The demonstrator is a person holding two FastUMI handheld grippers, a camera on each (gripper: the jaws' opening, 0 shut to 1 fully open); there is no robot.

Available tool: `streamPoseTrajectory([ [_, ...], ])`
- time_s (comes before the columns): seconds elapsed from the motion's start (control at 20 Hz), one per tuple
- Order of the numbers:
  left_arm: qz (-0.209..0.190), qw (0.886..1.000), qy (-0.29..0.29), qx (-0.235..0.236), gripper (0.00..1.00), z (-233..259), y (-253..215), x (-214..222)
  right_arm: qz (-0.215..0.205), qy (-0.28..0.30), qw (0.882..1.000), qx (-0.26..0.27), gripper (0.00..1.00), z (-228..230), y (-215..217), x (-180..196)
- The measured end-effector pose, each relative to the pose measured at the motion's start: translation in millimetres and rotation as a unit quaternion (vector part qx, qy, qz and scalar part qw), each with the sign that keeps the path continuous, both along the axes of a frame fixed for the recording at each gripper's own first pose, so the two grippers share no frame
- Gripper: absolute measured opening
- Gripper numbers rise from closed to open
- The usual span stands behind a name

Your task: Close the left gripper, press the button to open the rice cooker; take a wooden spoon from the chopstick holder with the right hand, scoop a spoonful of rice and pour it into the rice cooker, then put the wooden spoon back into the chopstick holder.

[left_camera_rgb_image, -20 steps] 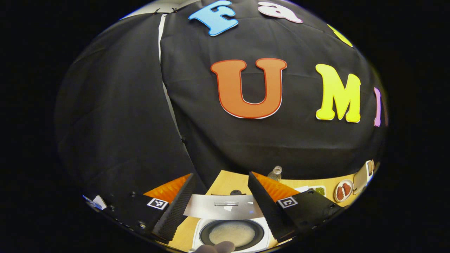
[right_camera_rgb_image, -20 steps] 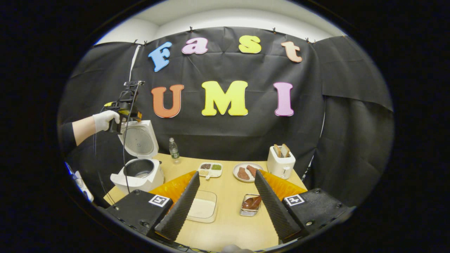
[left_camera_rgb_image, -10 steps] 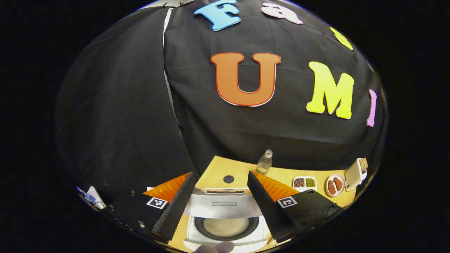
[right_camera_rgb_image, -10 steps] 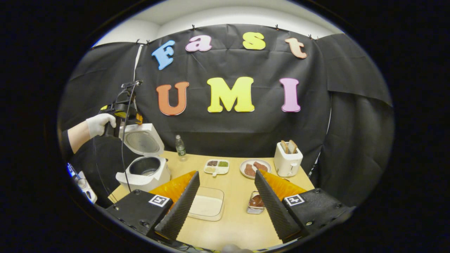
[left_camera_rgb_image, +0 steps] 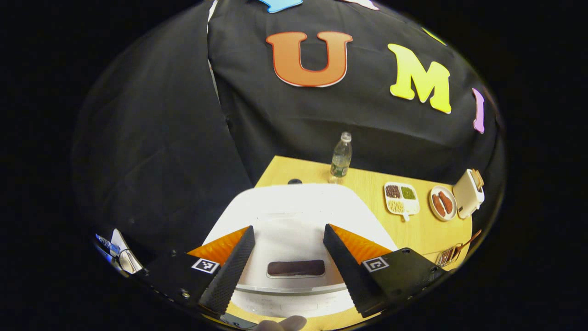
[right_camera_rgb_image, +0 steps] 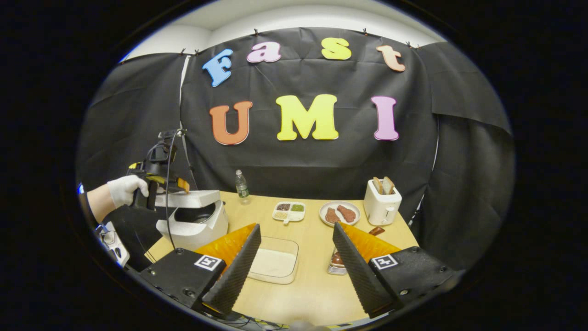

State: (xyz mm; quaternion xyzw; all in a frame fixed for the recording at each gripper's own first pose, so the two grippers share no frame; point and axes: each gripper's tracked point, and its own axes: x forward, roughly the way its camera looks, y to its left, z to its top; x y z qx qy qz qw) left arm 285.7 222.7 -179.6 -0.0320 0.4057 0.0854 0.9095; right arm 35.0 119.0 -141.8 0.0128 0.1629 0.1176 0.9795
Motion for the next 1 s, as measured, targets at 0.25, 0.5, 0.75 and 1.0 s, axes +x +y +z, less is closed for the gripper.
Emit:
streamPoseTrajectory([
  [0.25,-0.006,0.999,0.036,0.001,0.99,-28.7,-5.8,-21.5,0.0,0.01,1.0,0.003,0.99,-6.9,-4.1,-2.9],
  [0.5,0.002,0.999,0.044,-0.013,0.98,-39.3,-8.3,-26.8,-0.003,0.017,1.0,0.006,1.0,-10.9,-8.2,-6.7],
  [0.75,0.001,0.999,0.043,-0.021,0.98,-45.1,-10.8,-31.7,-0.004,0.019,1.0,0.011,1.0,-12.7,-8.9,-7.9],
  [1.0,-0.002,0.999,0.037,-0.018,1.0,-47.3,-11.5,-30.5,-0.006,0.023,1.0,0.013,1.0,-16.0,-8.6,-10.2],
])
